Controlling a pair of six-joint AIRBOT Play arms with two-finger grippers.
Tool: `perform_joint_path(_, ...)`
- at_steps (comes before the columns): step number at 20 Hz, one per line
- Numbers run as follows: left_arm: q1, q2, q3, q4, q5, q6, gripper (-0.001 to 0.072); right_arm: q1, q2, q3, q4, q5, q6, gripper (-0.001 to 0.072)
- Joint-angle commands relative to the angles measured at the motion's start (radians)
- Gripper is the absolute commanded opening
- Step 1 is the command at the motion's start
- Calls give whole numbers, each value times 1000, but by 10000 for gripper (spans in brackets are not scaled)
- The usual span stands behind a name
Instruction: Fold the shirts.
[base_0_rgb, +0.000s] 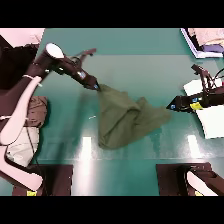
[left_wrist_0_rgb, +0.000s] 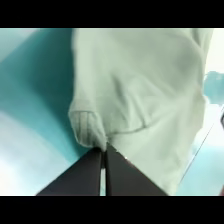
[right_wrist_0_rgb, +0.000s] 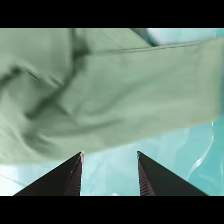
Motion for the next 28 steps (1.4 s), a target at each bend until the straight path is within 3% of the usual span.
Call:
perform_joint_path(1, 43, 121, 5, 156, -47, -6, 23, -1, -32, 1, -3, -37, -3, 386)
perform_joint_path(6, 43, 166, 3, 294, -148, -32, 24, -1, -217, 1, 4, -108, -73, 386)
perform_joint_path(11, 43, 166, 2, 303, -131, -63, 24, 0, -410, 60, 89, -239, -154, 387)
perform_joint_path(18, 43, 166, 1, 303, -120, -103, 24, 8, -656, 246, 206, -186, -210, 387)
perform_joint_path(23, 43, 166, 1, 303, -121, -102, 24, 52, -720, 277, 245, -170, -228, 380)
perform_joint_path(26, 43, 166, 1, 303, -121, -103, 24, 85, -723, 277, 238, -183, -241, 260)
perform_joint_path(28, 44, 169, 1, 305, -101, -123, 24, 84, -715, 280, 243, -182, -256, 14)
